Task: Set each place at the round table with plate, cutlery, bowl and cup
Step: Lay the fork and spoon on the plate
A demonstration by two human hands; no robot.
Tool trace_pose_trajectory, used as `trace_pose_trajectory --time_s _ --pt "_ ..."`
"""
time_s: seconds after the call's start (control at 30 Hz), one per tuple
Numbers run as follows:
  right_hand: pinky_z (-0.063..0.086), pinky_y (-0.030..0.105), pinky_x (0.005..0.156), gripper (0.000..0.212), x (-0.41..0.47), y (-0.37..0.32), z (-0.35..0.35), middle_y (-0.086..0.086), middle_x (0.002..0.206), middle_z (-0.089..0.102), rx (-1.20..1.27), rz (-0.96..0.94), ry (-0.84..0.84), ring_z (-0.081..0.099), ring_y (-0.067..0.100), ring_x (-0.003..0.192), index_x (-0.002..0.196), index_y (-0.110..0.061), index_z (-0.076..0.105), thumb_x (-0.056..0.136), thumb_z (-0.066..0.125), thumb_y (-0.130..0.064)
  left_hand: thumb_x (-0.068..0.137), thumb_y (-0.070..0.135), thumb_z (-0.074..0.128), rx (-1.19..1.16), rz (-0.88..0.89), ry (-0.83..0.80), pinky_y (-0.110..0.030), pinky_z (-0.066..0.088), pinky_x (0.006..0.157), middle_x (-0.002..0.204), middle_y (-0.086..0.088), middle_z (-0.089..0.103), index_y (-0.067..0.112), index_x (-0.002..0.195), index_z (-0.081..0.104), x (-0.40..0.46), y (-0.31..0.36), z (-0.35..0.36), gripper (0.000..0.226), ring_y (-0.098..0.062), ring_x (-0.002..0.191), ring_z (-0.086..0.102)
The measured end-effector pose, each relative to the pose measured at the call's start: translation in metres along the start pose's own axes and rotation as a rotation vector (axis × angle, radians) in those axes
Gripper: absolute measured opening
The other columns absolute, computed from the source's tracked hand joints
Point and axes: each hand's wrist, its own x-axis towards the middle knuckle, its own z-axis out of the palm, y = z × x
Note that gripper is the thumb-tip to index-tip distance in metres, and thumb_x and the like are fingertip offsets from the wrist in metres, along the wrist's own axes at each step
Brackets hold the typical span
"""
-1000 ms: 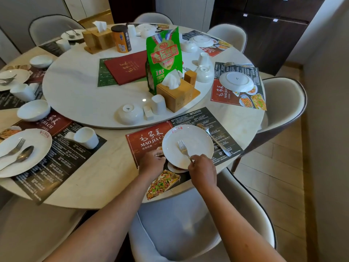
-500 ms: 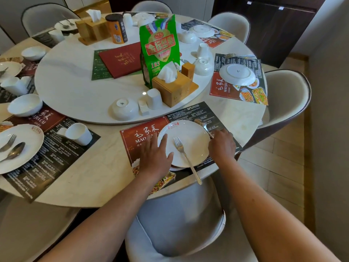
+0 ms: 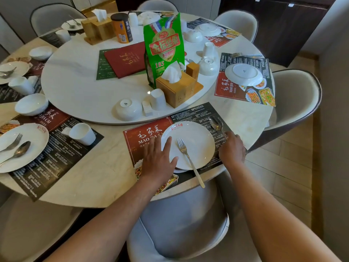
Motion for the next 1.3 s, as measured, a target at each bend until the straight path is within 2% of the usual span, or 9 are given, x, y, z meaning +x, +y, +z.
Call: trace_pose_trajectory --time_s 0.1,0.17,0.27,0.33,0.47,0.57,0.77,1.1,1.3 --pt "0.044 0.038 0.084 0.049 -0.015 0.002 -0.005 0.009 0.124 0.058 0.179 0.095 0.029 0.055 0.025 0.104 0.139 -0.023 0.053 0.094 0.045 -0.004 0.098 0.064 0.039 -0.015 -0.004 -0.009 -0.05 0.003 0.125 0.168 -0.012 0.006 0.028 0.16 0.007 -0.007 -0.002 0.005 0.079 -0.033 0.154 -0.001" --pt "0.049 0.035 0.082 0.044 -0.028 0.002 -0.003 0.007 0.127 0.061 0.252 0.08 0.013 0.06 0.024 0.104 0.136 -0.028 0.058 0.096 0.048 -0.012 0.095 0.07 0.037 -0.023 -0.004 -0.021 -0.05 0.003 0.125 0.168 -0.012 0.004 0.027 0.16 0.003 -0.013 -0.005 0.008 0.086 -0.032 0.154 -0.003" --pt "0.058 0.039 0.072 0.034 -0.048 -0.001 0.001 0.004 0.103 0.07 0.278 0.038 -0.063 0.066 0.022 0.083 0.118 -0.028 0.07 0.096 0.049 -0.014 0.089 0.078 0.038 -0.043 -0.006 -0.066 -0.048 0.001 0.125 0.168 -0.011 0.001 0.027 0.16 -0.004 -0.021 -0.008 0.014 0.097 -0.031 0.154 -0.005" --pt "0.055 0.039 0.068 0.032 -0.061 -0.004 0.004 0.002 0.089 0.067 0.288 0.037 -0.089 0.062 0.023 0.075 0.109 -0.022 0.074 0.095 0.048 -0.008 0.086 0.081 0.04 -0.045 0.001 -0.085 -0.048 0.001 0.125 0.168 -0.01 0.0 0.028 0.16 -0.006 -0.024 -0.009 0.017 0.102 -0.03 0.155 -0.005" --pt "0.055 0.037 0.079 0.034 -0.078 -0.009 0.015 0.004 0.113 0.063 0.219 0.0 -0.107 0.059 0.021 0.097 0.115 -0.024 0.073 0.096 0.049 -0.011 0.086 0.079 0.043 -0.043 0.009 -0.081 -0.046 0.0 0.124 0.168 -0.009 0.001 0.027 0.16 -0.008 -0.025 -0.009 0.018 0.103 -0.028 0.155 -0.003" --pt "0.057 0.041 0.086 0.034 -0.082 -0.014 0.016 0.002 0.124 0.058 0.191 0.011 -0.118 0.057 0.021 0.106 0.126 -0.024 0.069 0.099 0.051 -0.013 0.089 0.074 0.046 -0.048 0.003 -0.074 -0.045 0.0 0.124 0.168 -0.009 0.002 0.027 0.159 -0.009 -0.024 -0.007 0.018 0.101 -0.028 0.155 -0.002" --pt "0.047 0.034 0.09 0.034 -0.09 -0.019 0.016 0.005 0.128 0.056 0.15 -0.017 -0.112 0.054 0.022 0.115 0.13 -0.021 0.066 0.1 0.052 -0.012 0.092 0.068 0.051 -0.085 -0.002 -0.077 -0.044 0.002 0.125 0.168 -0.01 0.003 0.026 0.16 -0.009 -0.02 -0.006 0.017 0.1 -0.029 0.155 0.0" --pt "0.049 0.035 0.09 0.037 -0.094 -0.022 0.016 0.002 0.125 0.055 0.099 -0.006 -0.166 0.056 0.021 0.109 0.131 -0.022 0.065 0.097 0.054 -0.013 0.092 0.065 0.054 -0.104 -0.002 -0.083 -0.044 0.003 0.125 0.167 -0.01 0.004 0.025 0.16 -0.009 -0.021 -0.005 0.014 0.1 -0.03 0.154 -0.001" --pt "0.048 0.038 0.091 0.037 -0.1 -0.028 0.007 0.0 0.13 0.056 -0.072 -0.084 -0.095 0.054 0.021 0.116 0.133 -0.025 0.061 0.097 0.057 -0.031 0.094 0.068 0.044 -0.084 -0.013 -0.094 -0.047 0.001 0.125 0.168 -0.008 0.002 0.027 0.16 -0.003 -0.021 -0.008 0.005 0.092 -0.029 0.155 -0.003"
